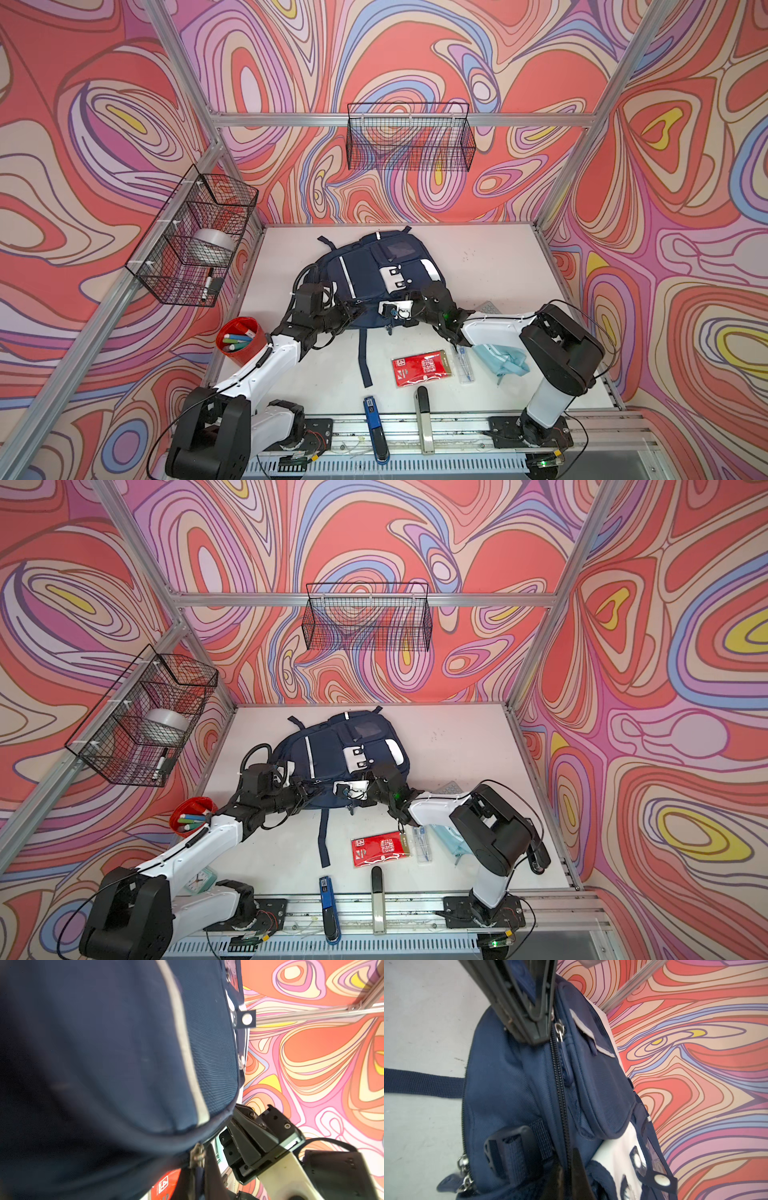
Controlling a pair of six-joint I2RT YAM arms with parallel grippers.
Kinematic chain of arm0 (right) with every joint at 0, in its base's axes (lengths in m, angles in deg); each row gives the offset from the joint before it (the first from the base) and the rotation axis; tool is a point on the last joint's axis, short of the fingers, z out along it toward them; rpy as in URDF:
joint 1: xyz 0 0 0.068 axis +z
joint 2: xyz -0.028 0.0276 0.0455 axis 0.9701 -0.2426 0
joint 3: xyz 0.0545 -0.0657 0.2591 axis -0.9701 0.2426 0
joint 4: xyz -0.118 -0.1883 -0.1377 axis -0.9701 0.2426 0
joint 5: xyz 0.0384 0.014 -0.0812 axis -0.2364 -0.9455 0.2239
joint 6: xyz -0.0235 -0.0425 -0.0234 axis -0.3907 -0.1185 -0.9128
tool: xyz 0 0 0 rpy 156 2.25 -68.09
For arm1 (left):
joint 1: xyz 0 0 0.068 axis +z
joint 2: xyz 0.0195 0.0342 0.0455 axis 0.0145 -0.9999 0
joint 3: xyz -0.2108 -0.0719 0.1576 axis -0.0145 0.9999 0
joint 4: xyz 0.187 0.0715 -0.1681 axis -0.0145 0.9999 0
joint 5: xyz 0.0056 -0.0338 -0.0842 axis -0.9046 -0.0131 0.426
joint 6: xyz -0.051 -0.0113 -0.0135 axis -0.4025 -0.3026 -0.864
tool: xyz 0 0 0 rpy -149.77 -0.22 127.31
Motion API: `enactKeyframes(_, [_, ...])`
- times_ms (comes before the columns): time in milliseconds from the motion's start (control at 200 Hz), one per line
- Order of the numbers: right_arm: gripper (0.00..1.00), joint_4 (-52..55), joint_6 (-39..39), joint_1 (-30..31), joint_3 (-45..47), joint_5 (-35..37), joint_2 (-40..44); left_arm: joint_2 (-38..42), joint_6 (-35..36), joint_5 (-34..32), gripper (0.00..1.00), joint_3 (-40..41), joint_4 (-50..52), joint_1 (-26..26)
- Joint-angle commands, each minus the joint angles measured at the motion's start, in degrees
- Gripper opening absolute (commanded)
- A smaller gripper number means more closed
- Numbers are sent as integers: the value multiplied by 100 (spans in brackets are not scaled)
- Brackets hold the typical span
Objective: Pack books, pencil case, and school supplies into a backpack
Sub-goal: Unzip the student bag at the center of the table.
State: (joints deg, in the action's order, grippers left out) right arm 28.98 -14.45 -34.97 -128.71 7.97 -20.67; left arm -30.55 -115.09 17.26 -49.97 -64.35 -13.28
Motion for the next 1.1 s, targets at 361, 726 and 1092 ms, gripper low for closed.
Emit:
enactKeyframes(361, [0, 469, -225, -1260, 15, 231, 30, -155, -120, -960, 0, -2, -264, 382])
enactKeyframes(726, [41, -137, -385, -1604, -598, 296, -889, 257, -887, -1373, 0, 429, -438, -727])
enactKeyframes(1092, [54, 1055, 286, -23, -296, 432, 521, -463, -1130, -1313, 0, 215, -1200, -1132])
